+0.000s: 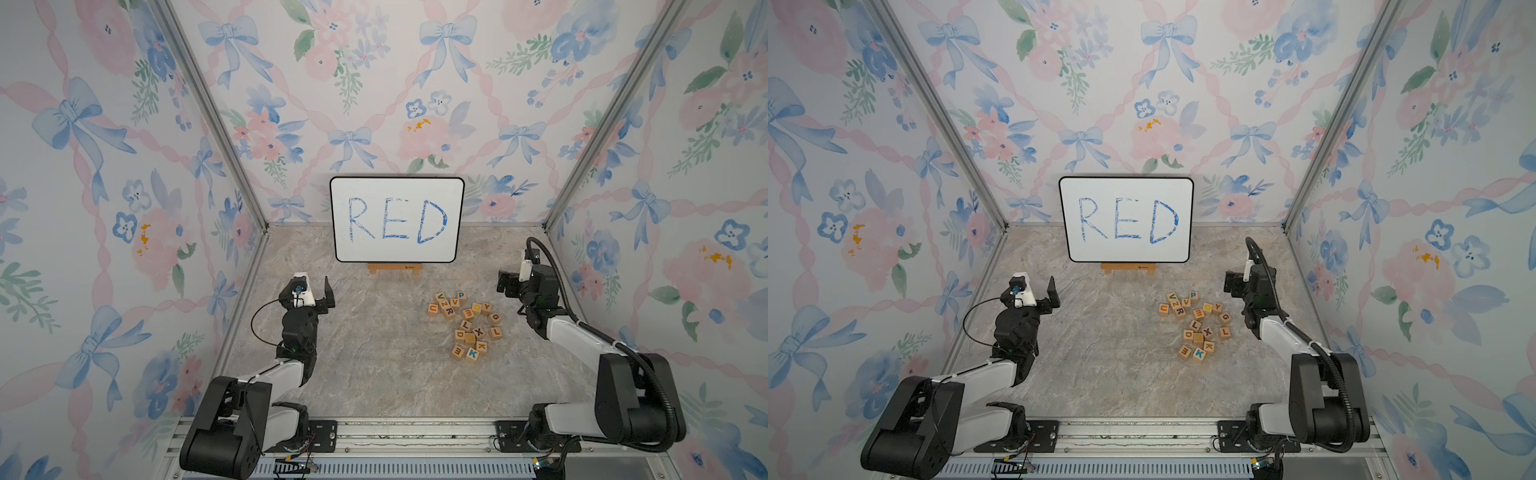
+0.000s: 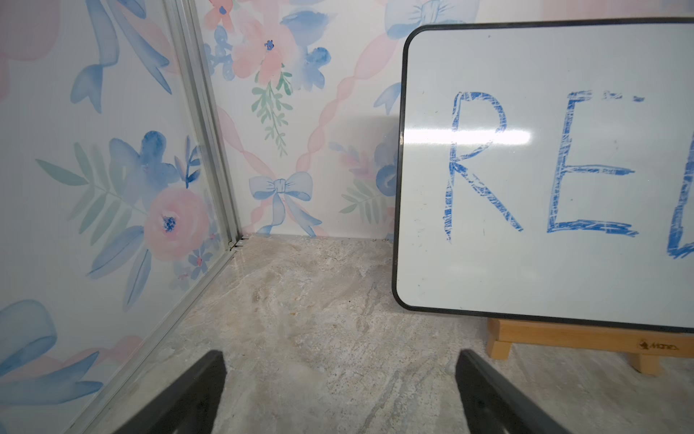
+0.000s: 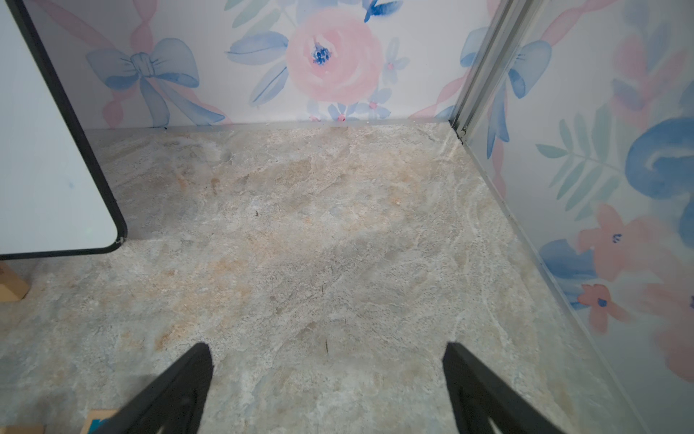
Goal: Assemble the uppercase word "red" with letter blocks
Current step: Pick up the letter block from the center of the board.
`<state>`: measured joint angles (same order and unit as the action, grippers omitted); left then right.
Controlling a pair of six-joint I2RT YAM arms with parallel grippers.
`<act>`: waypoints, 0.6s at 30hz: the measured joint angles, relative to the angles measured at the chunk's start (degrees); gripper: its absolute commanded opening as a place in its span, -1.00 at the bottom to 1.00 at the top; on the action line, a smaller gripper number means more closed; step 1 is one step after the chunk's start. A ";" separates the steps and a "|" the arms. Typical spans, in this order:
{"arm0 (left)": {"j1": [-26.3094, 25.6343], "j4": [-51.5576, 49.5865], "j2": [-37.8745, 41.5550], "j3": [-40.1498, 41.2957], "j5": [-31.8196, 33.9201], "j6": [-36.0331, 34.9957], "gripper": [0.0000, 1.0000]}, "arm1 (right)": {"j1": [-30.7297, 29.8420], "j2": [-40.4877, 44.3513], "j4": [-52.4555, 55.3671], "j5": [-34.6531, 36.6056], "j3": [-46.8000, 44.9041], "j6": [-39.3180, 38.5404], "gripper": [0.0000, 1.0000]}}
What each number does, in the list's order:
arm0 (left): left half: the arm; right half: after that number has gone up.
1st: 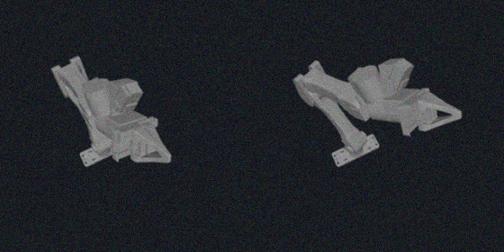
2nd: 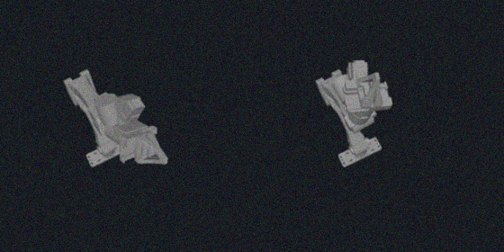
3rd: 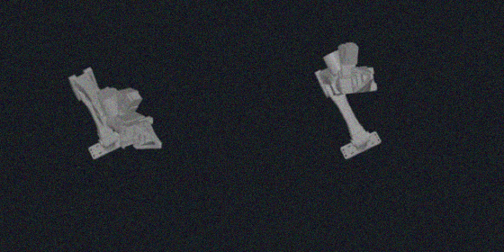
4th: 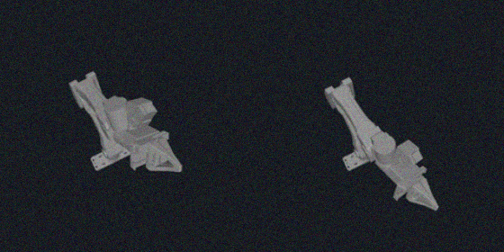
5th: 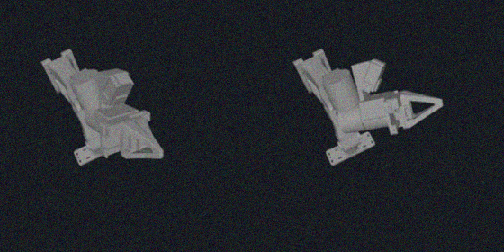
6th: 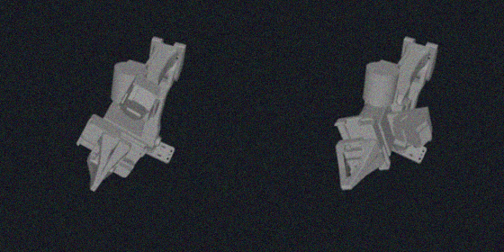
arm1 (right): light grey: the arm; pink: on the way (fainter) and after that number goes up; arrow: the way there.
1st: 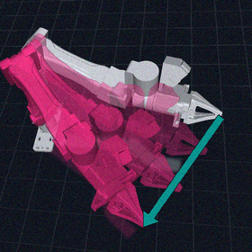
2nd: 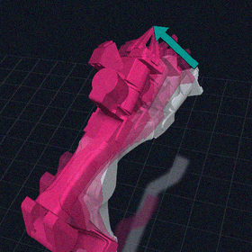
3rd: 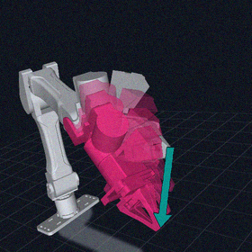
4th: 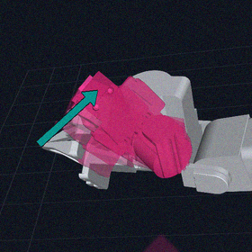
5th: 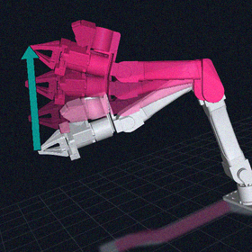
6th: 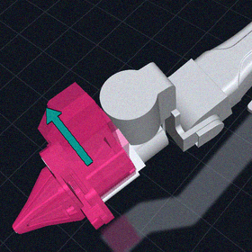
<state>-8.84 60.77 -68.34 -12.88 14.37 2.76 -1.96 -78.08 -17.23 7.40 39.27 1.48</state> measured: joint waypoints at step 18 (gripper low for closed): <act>-12.07 -43.21 13.27 -19.93 -4.42 2.80 0.96 | -13.64 5.68 39.63 0.98 18.51 6.05 0.94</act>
<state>-20.91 17.56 -55.07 -32.82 9.96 5.56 -15.59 -72.40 22.39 8.38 57.78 7.53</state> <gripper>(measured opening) 0.980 0.971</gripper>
